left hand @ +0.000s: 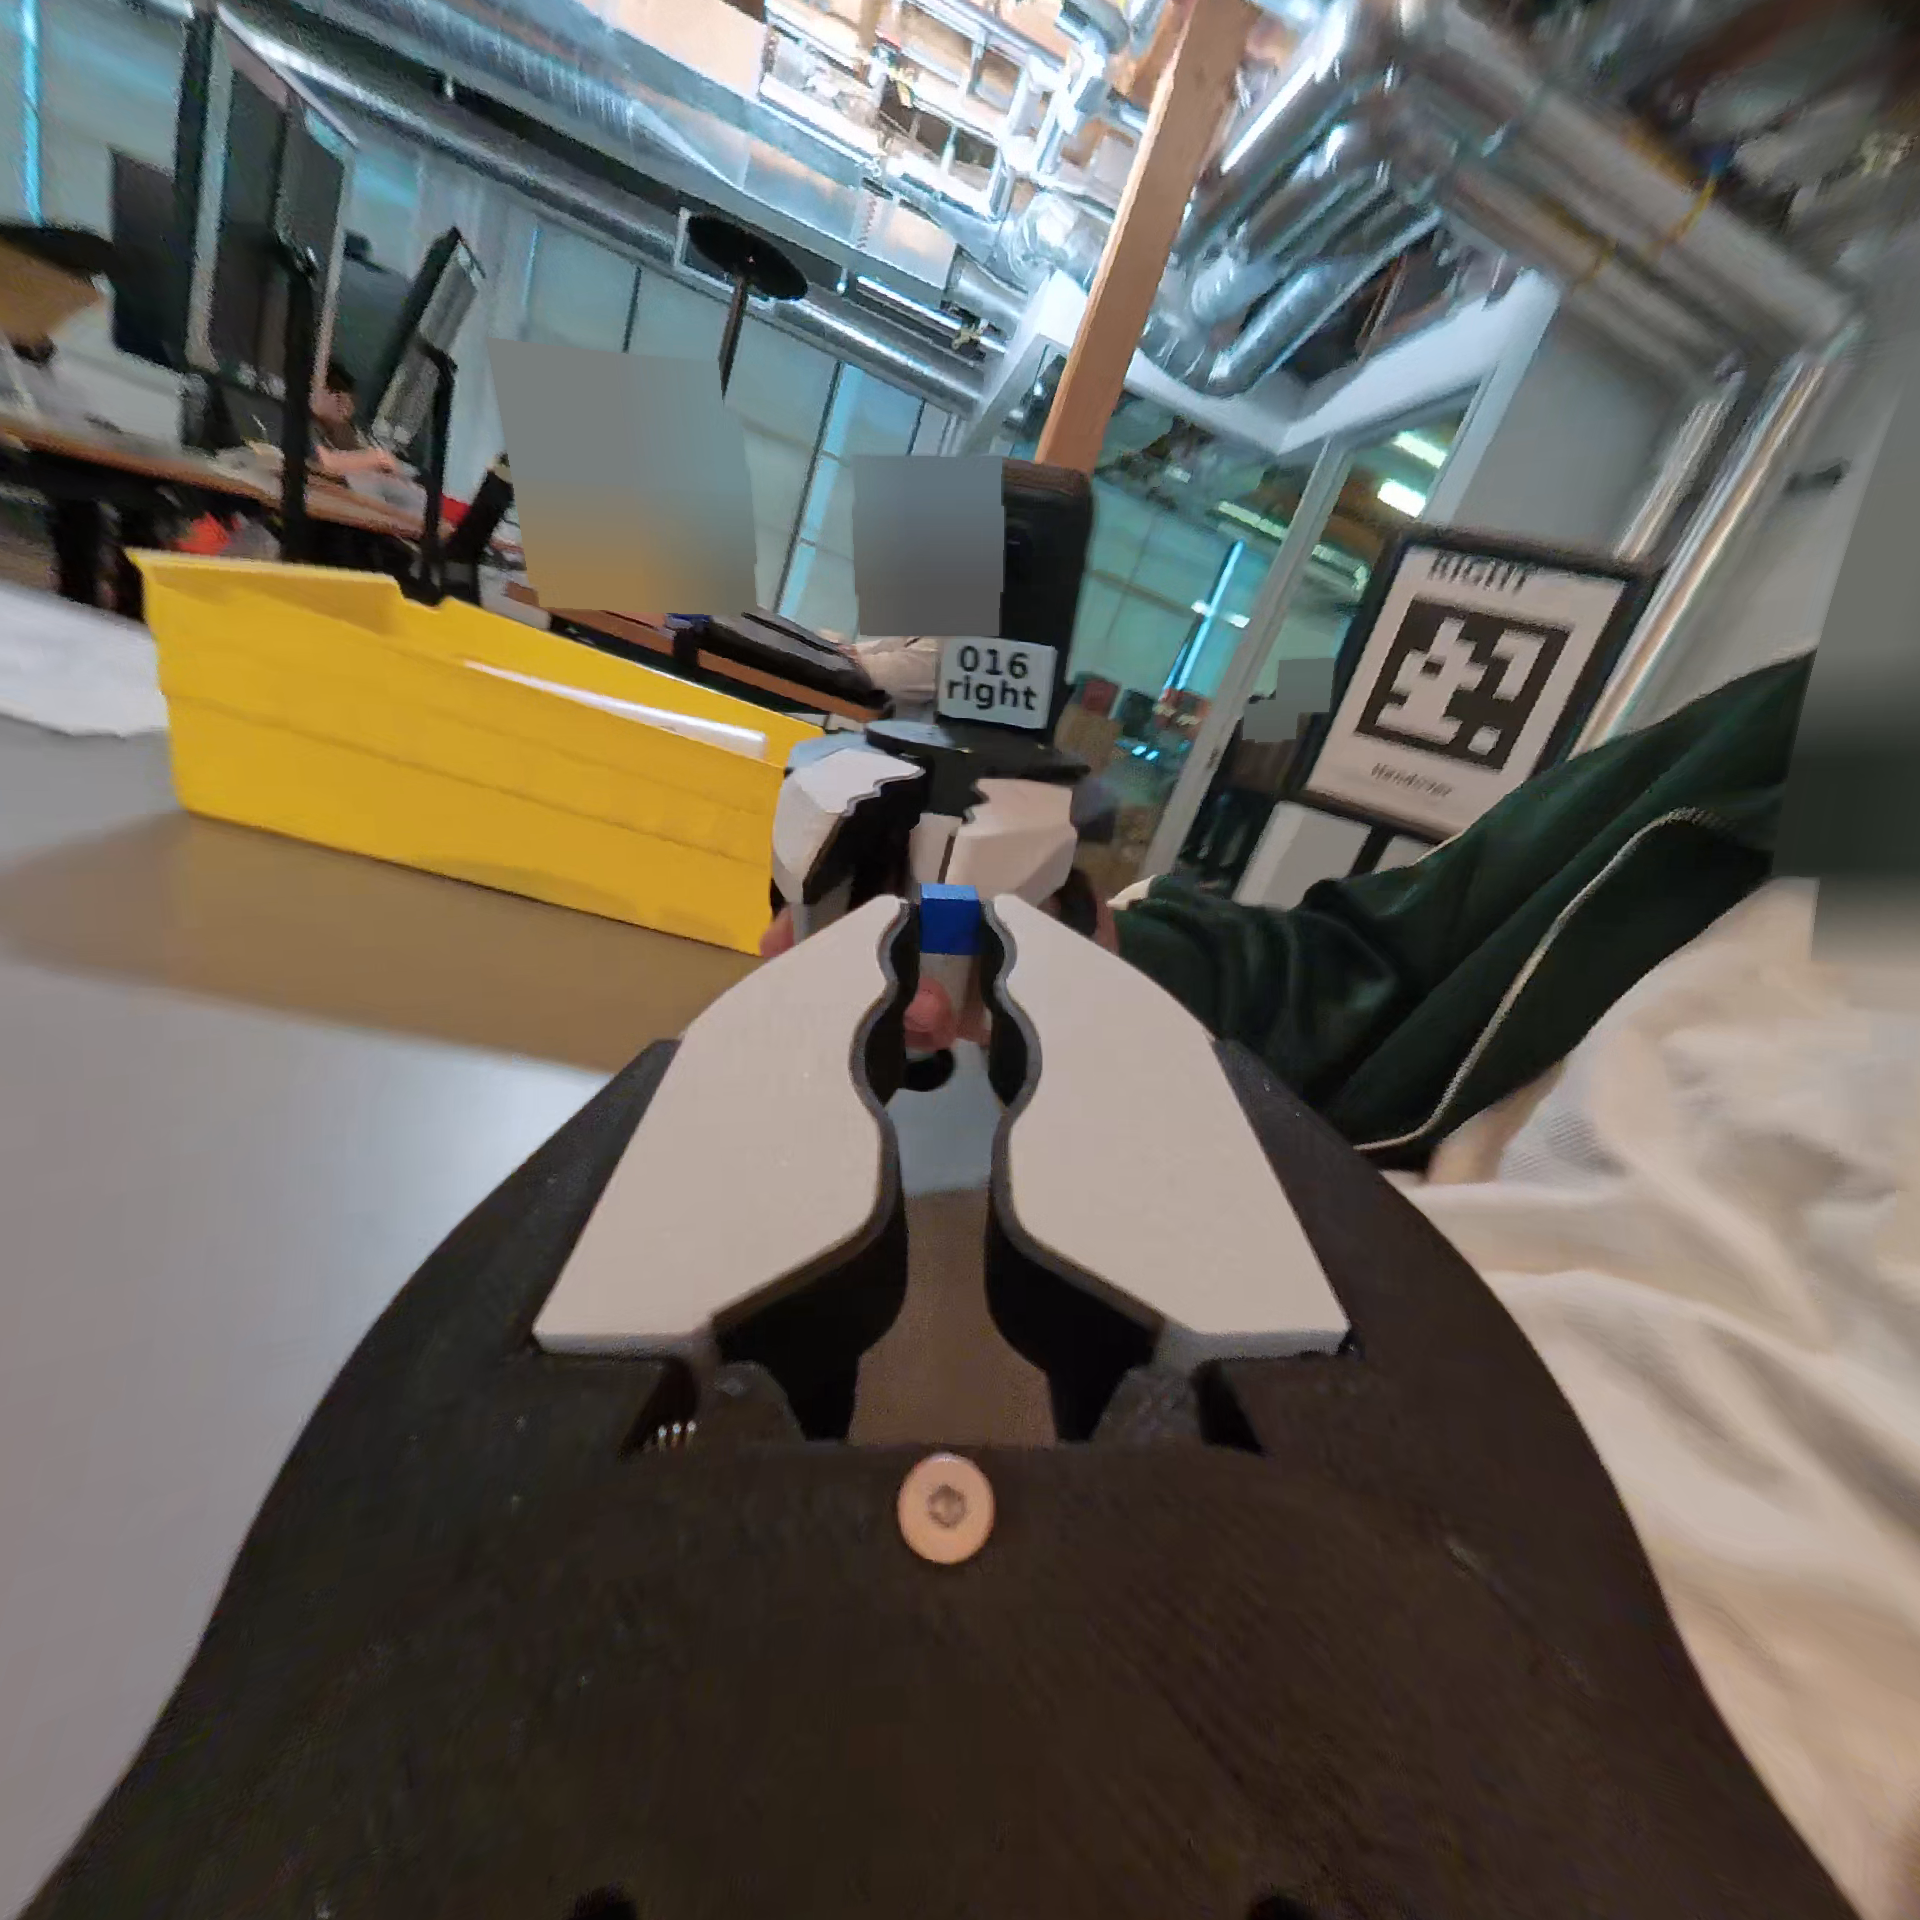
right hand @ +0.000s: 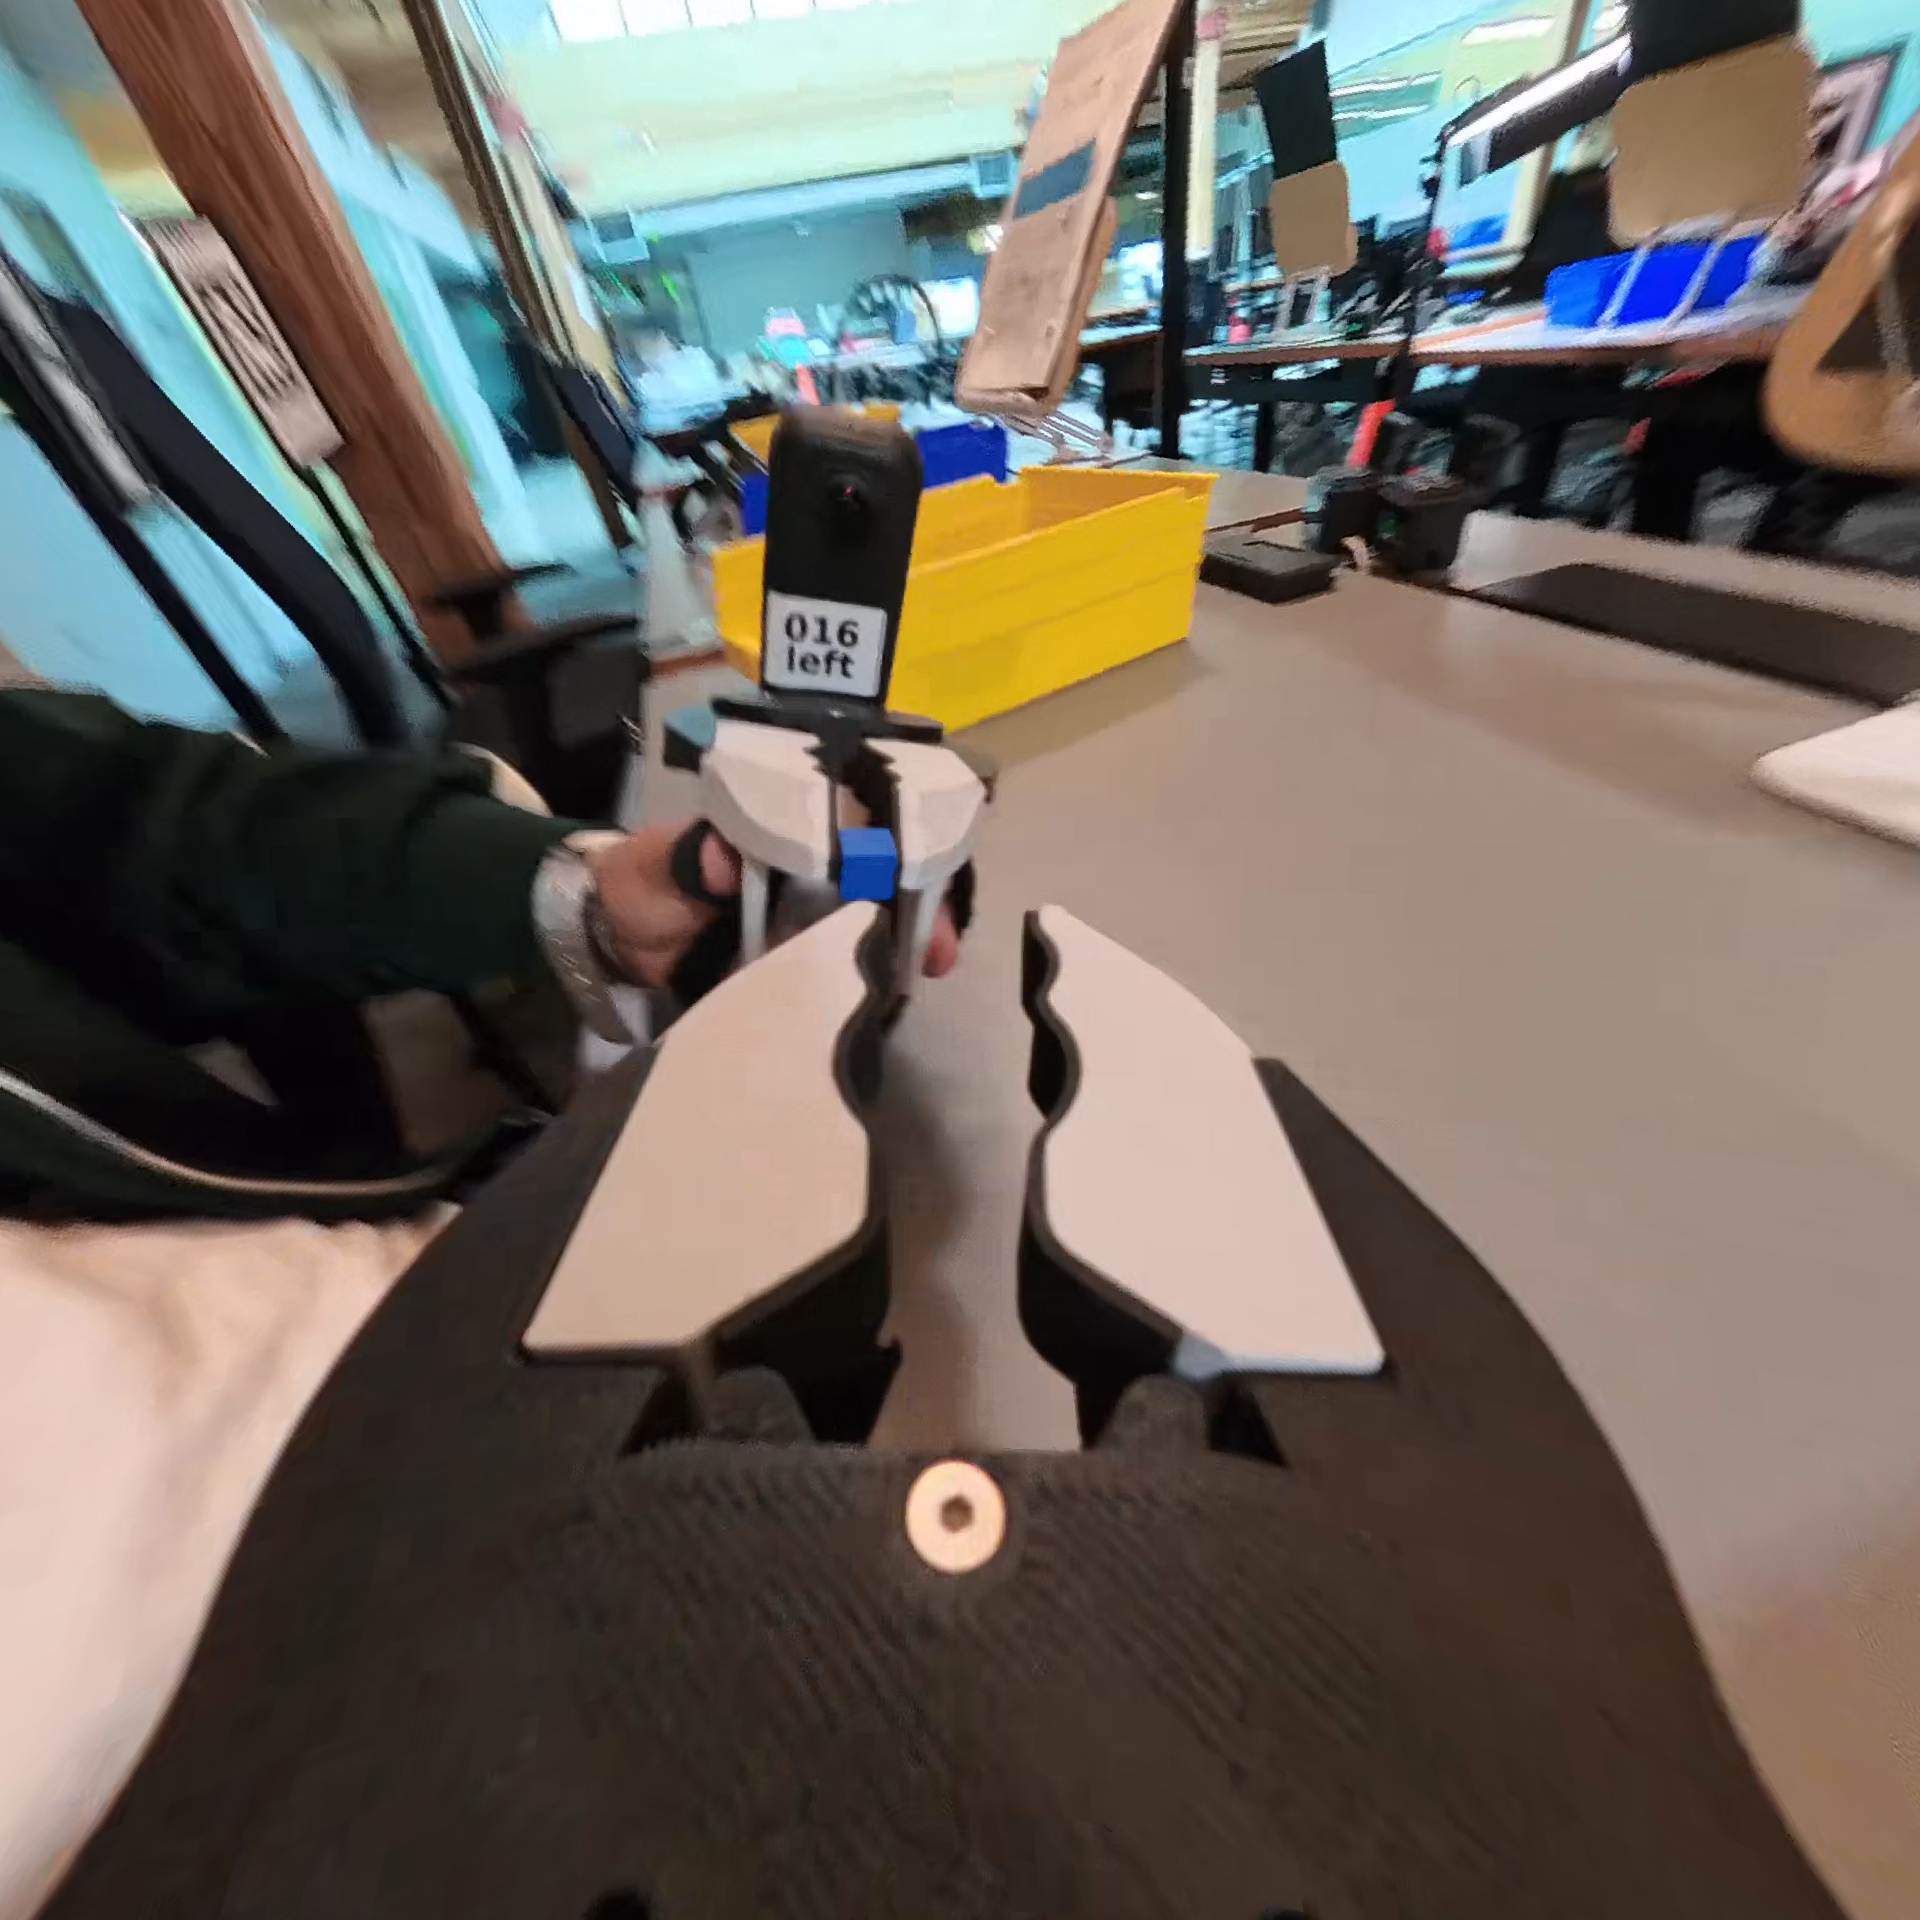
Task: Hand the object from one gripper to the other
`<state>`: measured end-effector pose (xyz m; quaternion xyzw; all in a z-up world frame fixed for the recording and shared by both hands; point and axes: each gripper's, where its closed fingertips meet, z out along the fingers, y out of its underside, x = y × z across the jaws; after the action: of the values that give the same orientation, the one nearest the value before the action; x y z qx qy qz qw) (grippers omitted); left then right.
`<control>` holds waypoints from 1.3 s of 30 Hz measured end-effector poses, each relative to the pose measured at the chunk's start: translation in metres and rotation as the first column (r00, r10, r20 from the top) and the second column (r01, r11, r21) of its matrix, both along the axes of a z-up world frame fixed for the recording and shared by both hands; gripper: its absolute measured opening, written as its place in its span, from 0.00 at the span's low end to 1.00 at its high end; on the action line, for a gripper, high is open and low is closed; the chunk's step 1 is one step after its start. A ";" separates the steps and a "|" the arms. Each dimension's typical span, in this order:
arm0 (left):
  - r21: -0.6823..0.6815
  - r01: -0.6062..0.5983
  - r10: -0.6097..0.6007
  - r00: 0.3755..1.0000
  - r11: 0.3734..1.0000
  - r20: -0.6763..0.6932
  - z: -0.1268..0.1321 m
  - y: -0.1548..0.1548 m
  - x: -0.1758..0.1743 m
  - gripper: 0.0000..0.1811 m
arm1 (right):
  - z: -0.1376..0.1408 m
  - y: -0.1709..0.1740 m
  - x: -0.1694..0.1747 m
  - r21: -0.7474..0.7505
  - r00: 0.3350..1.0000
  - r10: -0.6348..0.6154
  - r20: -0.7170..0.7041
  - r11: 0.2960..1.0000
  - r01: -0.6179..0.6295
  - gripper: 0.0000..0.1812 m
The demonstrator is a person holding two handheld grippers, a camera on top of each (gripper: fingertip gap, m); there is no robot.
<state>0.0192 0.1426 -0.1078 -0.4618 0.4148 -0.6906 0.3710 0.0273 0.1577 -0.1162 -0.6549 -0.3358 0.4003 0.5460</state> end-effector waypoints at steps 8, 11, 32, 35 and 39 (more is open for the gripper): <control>0.360 -0.154 0.162 0.987 0.920 0.007 -0.001 -0.003 0.002 0.06 | 0.005 -0.013 -0.008 -0.380 0.896 0.176 -0.408 0.860 -0.342 0.13; 0.414 -0.167 0.181 0.983 0.895 0.006 -0.002 -0.005 0.003 0.06 | 0.007 -0.015 -0.011 -0.439 0.838 0.179 -0.515 0.785 -0.437 0.14; 0.647 -0.176 0.290 0.954 0.742 -0.073 -0.018 -0.008 0.011 0.06 | -0.008 -0.013 -0.013 -0.552 0.811 0.143 -0.567 0.665 -0.503 0.06; 0.653 -0.174 0.293 0.953 0.737 -0.076 -0.019 -0.008 0.011 0.06 | -0.009 -0.014 -0.013 -0.559 0.810 0.140 -0.569 0.657 -0.506 0.06; 0.649 -0.176 0.294 0.953 0.740 -0.077 -0.020 -0.008 0.011 0.06 | -0.009 -0.014 -0.013 -0.565 0.809 0.138 -0.571 0.650 -0.509 0.06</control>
<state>0.0304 0.1351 -0.1278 -0.4163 0.5923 -0.4140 0.5517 0.0146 0.1439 -0.1255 -0.6162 -0.1293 0.7388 0.2405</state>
